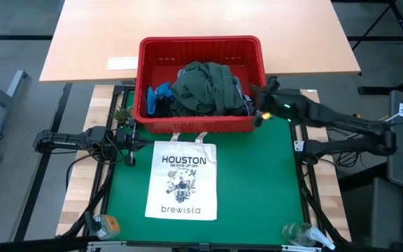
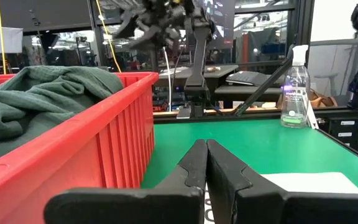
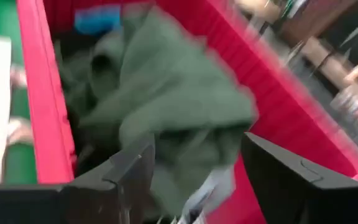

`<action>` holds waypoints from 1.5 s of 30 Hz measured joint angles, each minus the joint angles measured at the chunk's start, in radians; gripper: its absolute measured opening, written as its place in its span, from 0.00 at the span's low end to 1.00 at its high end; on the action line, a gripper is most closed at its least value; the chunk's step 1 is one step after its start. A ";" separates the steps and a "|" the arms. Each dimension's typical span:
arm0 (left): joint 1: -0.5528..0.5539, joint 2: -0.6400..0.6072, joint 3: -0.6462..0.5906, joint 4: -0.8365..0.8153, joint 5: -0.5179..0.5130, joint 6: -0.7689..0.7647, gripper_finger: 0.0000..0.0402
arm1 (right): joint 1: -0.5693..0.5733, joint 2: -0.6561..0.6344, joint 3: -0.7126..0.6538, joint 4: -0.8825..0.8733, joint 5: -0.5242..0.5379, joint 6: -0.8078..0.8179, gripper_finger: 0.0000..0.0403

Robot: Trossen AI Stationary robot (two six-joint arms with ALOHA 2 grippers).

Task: Fold Laundry from Bin
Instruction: Fold the green t-shirt

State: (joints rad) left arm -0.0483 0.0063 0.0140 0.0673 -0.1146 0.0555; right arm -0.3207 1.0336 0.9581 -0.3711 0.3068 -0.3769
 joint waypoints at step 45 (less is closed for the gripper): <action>0.000 0.000 0.000 0.170 -0.056 -0.020 0.08 | -0.086 0.316 0.347 0.074 -0.242 -0.187 0.02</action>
State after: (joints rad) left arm -0.0483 0.0065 0.0143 0.2373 -0.1707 0.0359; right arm -0.4065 1.3491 1.3051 -0.2966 0.0643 -0.5640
